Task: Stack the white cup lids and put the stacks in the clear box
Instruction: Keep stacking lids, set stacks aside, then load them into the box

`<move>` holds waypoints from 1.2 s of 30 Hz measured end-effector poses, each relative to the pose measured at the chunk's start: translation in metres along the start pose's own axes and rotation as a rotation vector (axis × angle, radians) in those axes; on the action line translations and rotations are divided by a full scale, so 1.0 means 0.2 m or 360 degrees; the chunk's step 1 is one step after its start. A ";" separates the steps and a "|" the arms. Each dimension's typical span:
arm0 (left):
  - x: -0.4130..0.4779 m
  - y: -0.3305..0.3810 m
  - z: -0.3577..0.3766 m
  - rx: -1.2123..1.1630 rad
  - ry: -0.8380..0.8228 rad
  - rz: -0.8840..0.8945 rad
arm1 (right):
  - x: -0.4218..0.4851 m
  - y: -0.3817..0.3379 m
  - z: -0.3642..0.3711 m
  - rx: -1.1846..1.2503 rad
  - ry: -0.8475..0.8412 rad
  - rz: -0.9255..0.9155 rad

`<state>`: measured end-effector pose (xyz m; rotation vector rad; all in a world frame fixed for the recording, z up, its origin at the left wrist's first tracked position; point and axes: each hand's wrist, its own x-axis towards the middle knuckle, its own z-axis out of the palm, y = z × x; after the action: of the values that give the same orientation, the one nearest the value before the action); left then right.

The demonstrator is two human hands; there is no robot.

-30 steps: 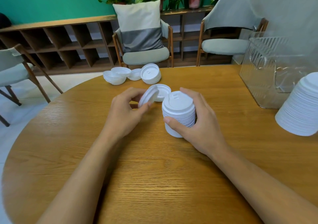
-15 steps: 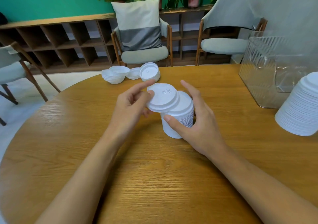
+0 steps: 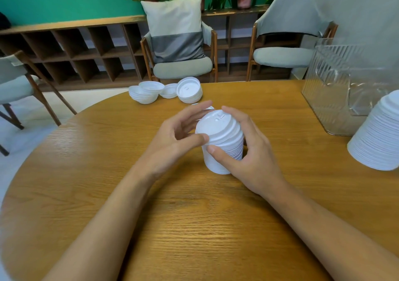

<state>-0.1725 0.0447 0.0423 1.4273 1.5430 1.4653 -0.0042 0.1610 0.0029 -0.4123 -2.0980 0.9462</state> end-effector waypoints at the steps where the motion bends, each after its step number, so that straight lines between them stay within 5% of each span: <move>1: 0.00 0.01 0.00 -0.0010 0.0041 0.0000 | 0.00 0.00 0.00 0.0010 -0.0002 0.0010; 13: 0.02 0.00 0.17 0.0304 0.0630 -0.0070 | 0.00 0.02 -0.01 0.0070 -0.0049 0.0080; 28: 0.02 -0.13 0.09 0.0241 0.0465 0.0149 | 0.00 0.02 0.00 -0.0032 -0.0092 0.0083; 31: 0.05 -0.22 0.03 0.0599 0.0564 0.0182 | 0.02 0.03 -0.01 -0.0049 -0.0071 0.0082; 36: 0.11 -0.39 0.00 0.1207 0.0247 0.0169 | 0.03 0.06 -0.03 -0.0063 0.0020 0.0105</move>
<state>-0.2028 0.0788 -0.0239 1.8525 2.3014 1.0987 -0.0033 0.1753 0.0004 -0.5095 -2.1054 0.9389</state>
